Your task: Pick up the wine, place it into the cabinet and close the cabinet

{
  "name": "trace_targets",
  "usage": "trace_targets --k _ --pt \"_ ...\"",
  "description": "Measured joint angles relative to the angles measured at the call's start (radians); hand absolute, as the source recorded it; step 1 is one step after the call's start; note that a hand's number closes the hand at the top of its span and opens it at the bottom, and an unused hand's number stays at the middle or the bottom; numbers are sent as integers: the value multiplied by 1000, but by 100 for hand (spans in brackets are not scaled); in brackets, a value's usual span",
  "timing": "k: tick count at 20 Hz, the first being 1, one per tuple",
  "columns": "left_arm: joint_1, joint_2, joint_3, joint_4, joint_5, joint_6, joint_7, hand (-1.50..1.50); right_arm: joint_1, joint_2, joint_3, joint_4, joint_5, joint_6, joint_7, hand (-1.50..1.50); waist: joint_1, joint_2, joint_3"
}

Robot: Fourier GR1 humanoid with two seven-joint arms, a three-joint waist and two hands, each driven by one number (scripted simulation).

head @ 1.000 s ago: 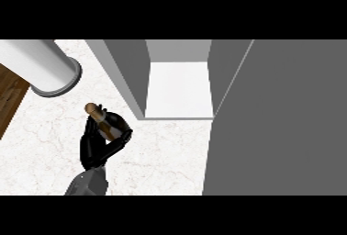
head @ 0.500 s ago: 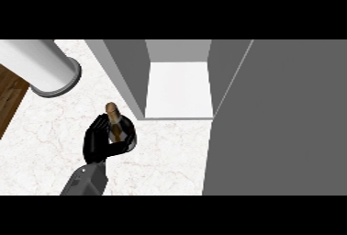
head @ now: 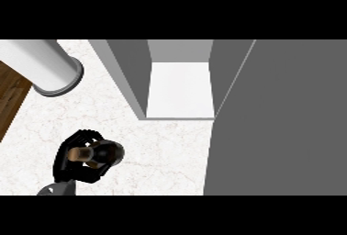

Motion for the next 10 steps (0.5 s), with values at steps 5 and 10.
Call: trace_targets --k 5,10 --pt "40 34 14 -103 -21 20 -22 150 -17 -12 -35 2 -7 13 6 -150 0 1 0" --pt "89 23 3 -283 -5 39 32 150 -18 -3 -31 7 -9 14 9 -150 2 1 0"
